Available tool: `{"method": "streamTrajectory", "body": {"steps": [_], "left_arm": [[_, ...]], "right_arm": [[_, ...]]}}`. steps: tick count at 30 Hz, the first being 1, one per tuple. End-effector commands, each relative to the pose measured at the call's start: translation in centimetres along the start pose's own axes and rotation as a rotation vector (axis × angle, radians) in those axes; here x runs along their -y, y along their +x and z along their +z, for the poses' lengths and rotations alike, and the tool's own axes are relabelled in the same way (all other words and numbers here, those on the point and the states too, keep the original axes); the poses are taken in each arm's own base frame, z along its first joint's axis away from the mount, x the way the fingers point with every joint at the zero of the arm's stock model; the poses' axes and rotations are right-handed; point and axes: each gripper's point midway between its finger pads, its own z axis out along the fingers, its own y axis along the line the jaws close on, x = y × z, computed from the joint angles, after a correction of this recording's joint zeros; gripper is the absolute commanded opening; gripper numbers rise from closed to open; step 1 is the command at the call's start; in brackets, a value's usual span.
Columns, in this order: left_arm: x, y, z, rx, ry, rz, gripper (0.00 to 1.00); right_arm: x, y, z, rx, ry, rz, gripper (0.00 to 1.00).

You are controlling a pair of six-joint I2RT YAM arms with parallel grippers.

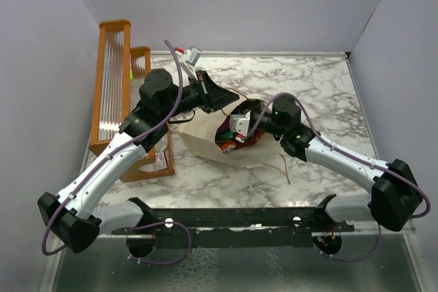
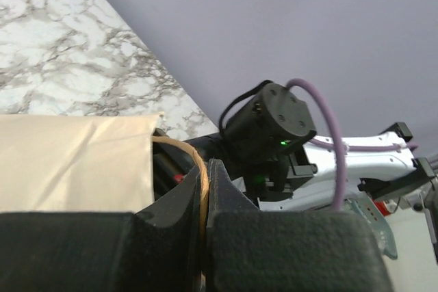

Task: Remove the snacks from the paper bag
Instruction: Take out the snack from the paper bag.

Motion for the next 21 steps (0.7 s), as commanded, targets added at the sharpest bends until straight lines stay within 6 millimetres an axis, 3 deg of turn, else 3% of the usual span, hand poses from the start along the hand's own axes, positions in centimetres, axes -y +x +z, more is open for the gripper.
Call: {"method": "streamTrajectory", "body": {"steps": [1, 7, 14, 21], "left_arm": [[0.3, -2.3, -1.2, 0.107, -0.068, 0.046, 0.00], [-0.8, -3.3, -1.8, 0.162, -0.152, 0.031, 0.00], [-0.5, -4.6, -1.7, 0.188, -0.171, 0.066, 0.00], [-0.7, -5.7, -1.6, 0.206, -0.200, 0.101, 0.00]], "right_arm": [[3.4, -4.6, -1.5, 0.162, 0.088, -0.026, 0.01], [3.3, -5.7, -2.2, 0.202, 0.087, -0.008, 0.01], [2.6, -5.9, -3.0, 0.201, 0.070, 0.036, 0.01], [2.9, -8.7, -4.1, 0.315, 0.053, 0.157, 0.01]]}}
